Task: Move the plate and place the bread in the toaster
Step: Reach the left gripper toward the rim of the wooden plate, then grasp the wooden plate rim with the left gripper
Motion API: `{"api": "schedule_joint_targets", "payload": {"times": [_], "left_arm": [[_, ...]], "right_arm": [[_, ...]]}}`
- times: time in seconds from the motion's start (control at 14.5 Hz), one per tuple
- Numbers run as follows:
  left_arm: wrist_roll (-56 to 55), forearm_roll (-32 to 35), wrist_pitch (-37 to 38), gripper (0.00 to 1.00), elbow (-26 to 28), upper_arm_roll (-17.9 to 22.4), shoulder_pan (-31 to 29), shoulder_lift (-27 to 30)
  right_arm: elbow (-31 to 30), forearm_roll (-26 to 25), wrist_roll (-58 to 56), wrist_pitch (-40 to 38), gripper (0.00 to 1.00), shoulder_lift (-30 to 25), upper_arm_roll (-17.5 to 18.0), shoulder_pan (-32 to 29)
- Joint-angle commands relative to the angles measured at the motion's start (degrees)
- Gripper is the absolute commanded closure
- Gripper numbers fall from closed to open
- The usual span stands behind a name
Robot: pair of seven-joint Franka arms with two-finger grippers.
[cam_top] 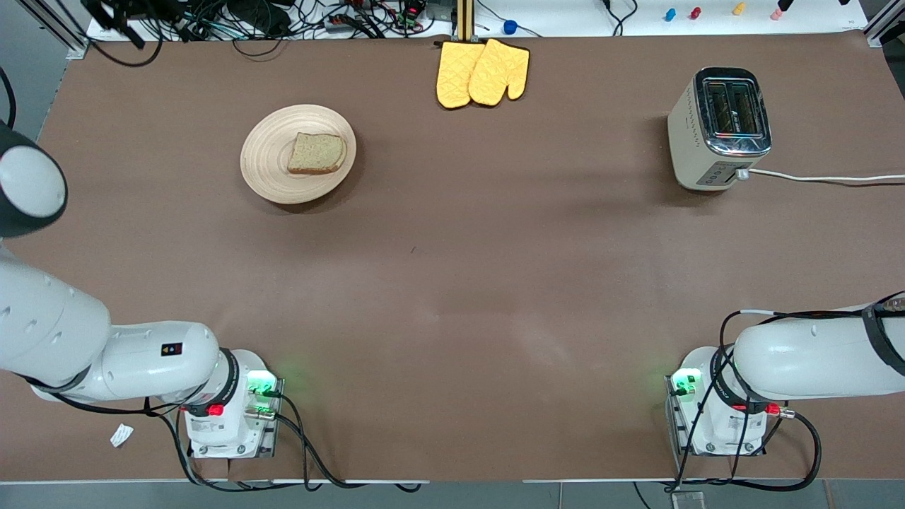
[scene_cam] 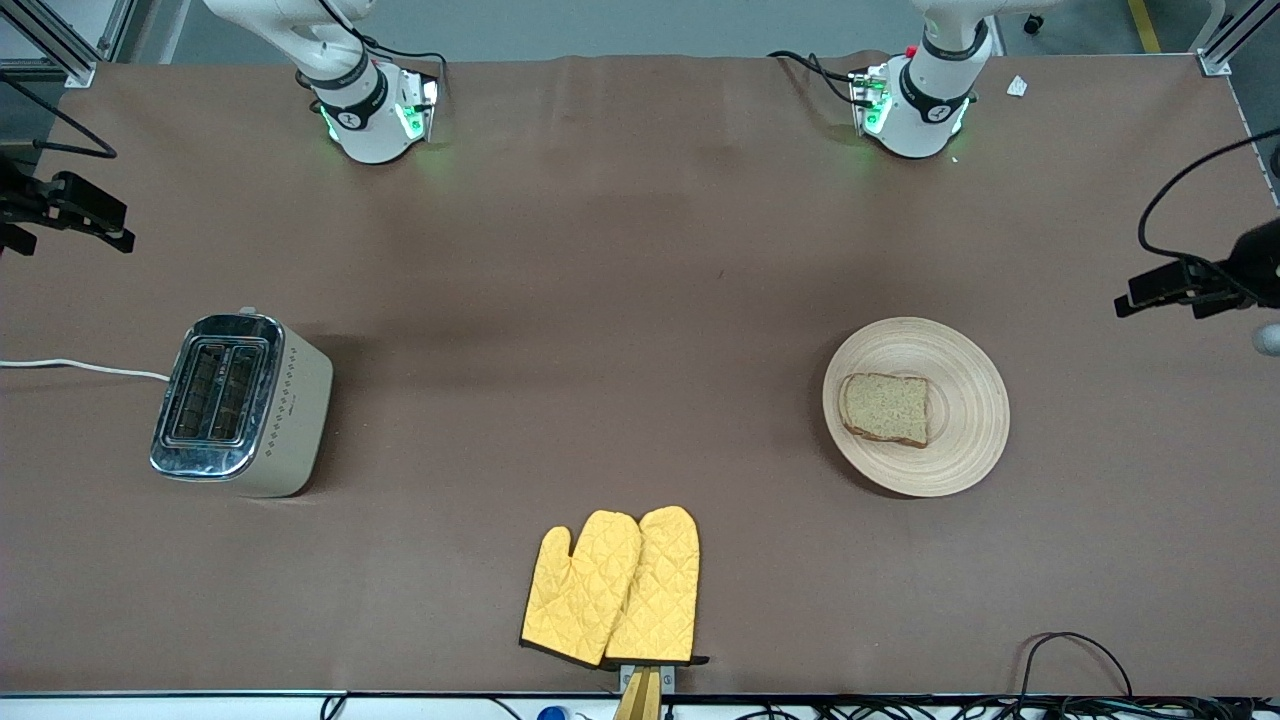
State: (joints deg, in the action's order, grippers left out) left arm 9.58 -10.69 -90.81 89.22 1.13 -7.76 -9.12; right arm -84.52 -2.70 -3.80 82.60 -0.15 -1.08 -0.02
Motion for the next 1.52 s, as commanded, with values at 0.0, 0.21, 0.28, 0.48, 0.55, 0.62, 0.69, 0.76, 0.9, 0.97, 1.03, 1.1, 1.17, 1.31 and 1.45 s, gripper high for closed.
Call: {"api": "schedule_joint_targets", "payload": {"times": [0.0, 0.21, 0.28, 0.48, 0.55, 0.62, 0.69, 0.76, 0.9, 0.97, 1.03, 1.1, 1.17, 1.31, 1.45], "left_arm": [[9.3, -8.7, 0.6, 0.0, -1.2, -0.5, -5.8, -8.8], [21.4, -18.7, 0.5, 0.0, -1.5, -0.5, -10.6, -19.7], [22.1, -20.5, 0.2, 0.0, -1.6, -0.5, -11.5, -22.4], [27.0, -26.1, -0.1, 0.0, -1.9, -0.5, -12.1, -30.0], [30.0, -27.6, -0.2, 0.0, -1.9, -0.5, -12.2, -32.3], [32.2, -28.1, -0.9, 0.0, -2.1, -0.5, -12.0, -33.8], [33.6, -28.4, -2.3, 0.0, -2.1, -0.6, -12.0, -35.1], [34.5, -28.5, -3.1, 0.0, -2.1, -0.7, -11.9, -35.7], [34.9, -28.5, -3.3, 0.0, -2.1, -0.7, -11.9, -36.3], [34.9, -28.5, -3.4, 0.0, -2.1, -0.7, -11.9, -36.4], [35.6, -28.5, -3.5, 0.0, -2.2, -0.7, -11.9, -36.9], [37.1, -28.5, -3.9, 0.0, -2.3, -0.8, -11.8, -37.3], [38.5, -28.5, -5.0, 0.02, -2.3, -0.9, -11.3, -37.4], [40.3, -28.5, -6.0, 0.14, -2.3, -1.0, -11.2, -37.7], [43.3, -28.5, -6.0, 0.34, -2.3, -1.0, -11.2, -38.1]], "right_arm": [[0.6, 0.5, 0.1, -0.2, 0.0, 0.2, 0.0, -0.2], [0.6, 0.9, 0.1, -0.5, 0.0, 0.2, 0.0, -0.4], [0.6, 0.9, 0.1, -0.5, 0.0, 0.2, 0.0, -0.6], [0.5, 0.9, 0.2, -0.6, 0.0, 0.2, 0.0, -0.6], [0.5, 0.9, 0.2, -0.6, 0.0, 0.2, 0.0, -0.6], [0.5, 0.9, 0.1, -0.5, 0.0, 0.2, 0.0, -0.7], [0.5, 1.0, 0.1, -0.4, 0.0, 0.2, 0.0, -0.7], [0.5, 1.0, 0.1, -0.5, 0.0, 0.2, 0.0, -0.7], [0.6, 1.0, 0.1, -0.5, 0.0, 0.2, 0.0, -0.5], [0.5, 1.0, 0.1, -0.5, 0.0, 0.2, 0.0, -0.6], [0.6, 1.0, 0.0, -0.4, 0.0, 0.2, 0.0, -0.7], [0.6, 1.0, -0.2, -0.4, 0.0, 0.2, 0.0, -0.7], [0.5, 1.0, -0.2, -0.5, 0.0, 0.2, 0.0, -0.7], [0.6, 1.0, -0.2, -0.5, 0.0, 0.2, 0.0, -0.6], [0.5, 1.0, -0.3, -0.4, 0.0, 0.2, 0.0, -0.8]]}}
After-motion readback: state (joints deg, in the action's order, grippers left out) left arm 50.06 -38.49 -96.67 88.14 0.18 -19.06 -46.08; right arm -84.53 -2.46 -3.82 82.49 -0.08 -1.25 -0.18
